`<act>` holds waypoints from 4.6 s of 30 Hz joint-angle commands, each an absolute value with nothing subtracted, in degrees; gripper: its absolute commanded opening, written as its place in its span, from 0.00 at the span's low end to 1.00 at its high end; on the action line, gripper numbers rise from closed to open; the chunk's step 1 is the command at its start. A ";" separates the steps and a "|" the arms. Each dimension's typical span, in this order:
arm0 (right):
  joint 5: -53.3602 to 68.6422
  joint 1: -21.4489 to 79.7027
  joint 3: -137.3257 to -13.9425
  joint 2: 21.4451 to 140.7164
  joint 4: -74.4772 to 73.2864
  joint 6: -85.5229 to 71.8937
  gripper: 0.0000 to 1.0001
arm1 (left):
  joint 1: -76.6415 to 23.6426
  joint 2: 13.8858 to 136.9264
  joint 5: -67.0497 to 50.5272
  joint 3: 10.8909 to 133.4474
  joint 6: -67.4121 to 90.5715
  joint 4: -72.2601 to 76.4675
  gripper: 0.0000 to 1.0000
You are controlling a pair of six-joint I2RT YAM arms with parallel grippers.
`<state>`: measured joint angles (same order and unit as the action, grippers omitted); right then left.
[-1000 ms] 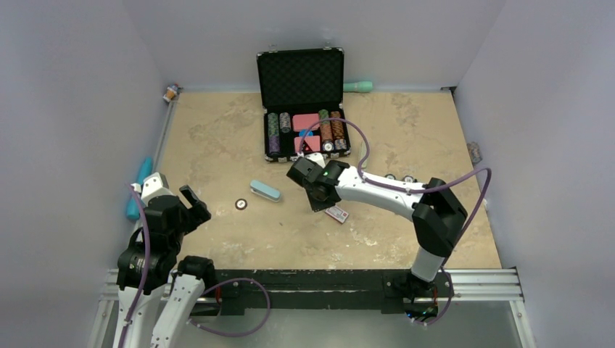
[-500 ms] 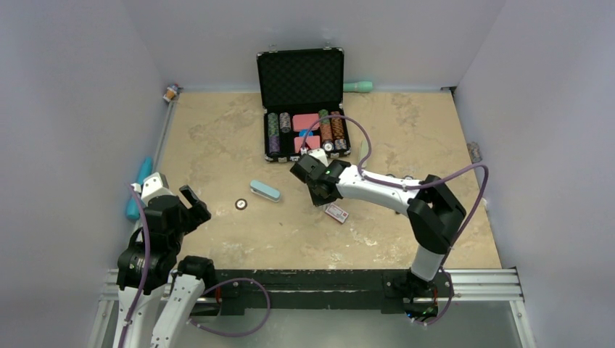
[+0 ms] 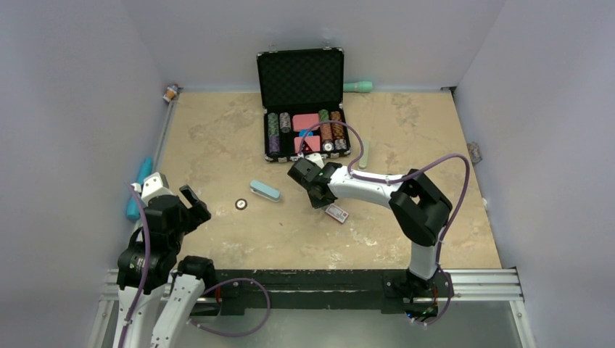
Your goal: Unload the staples from the stapler
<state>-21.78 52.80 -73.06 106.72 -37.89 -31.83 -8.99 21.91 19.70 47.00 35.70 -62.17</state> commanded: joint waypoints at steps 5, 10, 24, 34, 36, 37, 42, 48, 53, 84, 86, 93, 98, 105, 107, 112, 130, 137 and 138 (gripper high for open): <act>-23.69 52.00 -75.41 107.03 -36.25 -30.42 0.13 | -8.53 23.19 20.00 47.11 34.58 -60.64 0.82; -23.46 51.78 -75.67 107.05 -36.13 -30.15 0.29 | -8.57 23.72 20.10 47.14 34.54 -60.73 0.82; -23.73 51.34 -78.13 102.85 -38.58 -29.27 0.40 | -8.53 24.56 20.74 47.29 35.01 -61.17 0.82; -18.65 48.37 -74.61 91.25 -39.45 -30.22 0.41 | -8.54 25.81 19.30 47.01 34.36 -60.31 0.82; -17.36 47.61 -72.71 88.48 -39.46 -31.14 0.41 | -8.53 26.33 18.18 46.84 33.87 -59.72 0.83; -16.73 47.39 -71.82 87.24 -39.46 -31.60 0.41 | -8.53 26.59 17.28 46.72 33.35 -59.19 0.84; -15.30 47.20 -67.36 81.84 -39.76 -33.08 0.40 | -8.75 28.80 7.87 46.99 29.02 -54.86 0.87; -15.59 47.08 -62.33 75.31 -40.06 -34.77 0.41 | -9.84 40.25 -4.18 53.81 23.31 -54.34 0.90; -14.39 46.94 -58.20 71.16 -40.19 -36.61 0.48 | -16.20 52.15 -4.37 60.44 22.28 -52.09 0.91; -3.99 40.06 -40.00 70.70 -31.83 -55.54 0.27 | -30.31 97.29 -17.63 76.99 17.74 -39.91 0.48; -3.91 39.41 -39.61 71.92 -31.14 -56.04 0.25 | -30.82 98.57 -18.29 76.60 17.67 -39.02 0.46; -4.40 37.29 -39.62 77.14 -29.60 -57.20 0.18 | -32.12 102.07 -19.64 74.89 18.25 -34.53 0.39; -4.57 36.92 -41.72 80.83 -29.35 -57.48 0.15 | -33.44 105.54 -21.18 76.09 18.74 -33.50 0.31; -5.84 36.92 -45.98 86.01 -30.02 -57.35 0.13 | -35.90 109.40 -23.13 77.11 20.57 -32.62 0.24; -6.09 36.94 -47.09 87.39 -30.67 -57.14 0.13 | -36.14 109.65 -22.88 76.56 21.17 -32.09 0.23; -6.09 36.95 -47.56 87.92 -31.44 -56.75 0.12 | -36.26 110.57 -22.23 76.36 21.39 -31.68 0.17; -5.90 36.93 -48.07 88.81 -31.46 -54.03 0.11 | -38.35 115.46 -17.04 77.34 21.47 -31.81 0.00; -5.99 36.94 -47.73 89.09 -31.03 -52.92 0.11 | -39.30 116.42 -17.46 77.27 22.28 -31.14 0.00; -5.98 36.93 -47.80 89.16 -30.86 -52.81 0.11 | -39.38 116.48 -17.45 77.21 22.30 -31.14 0.00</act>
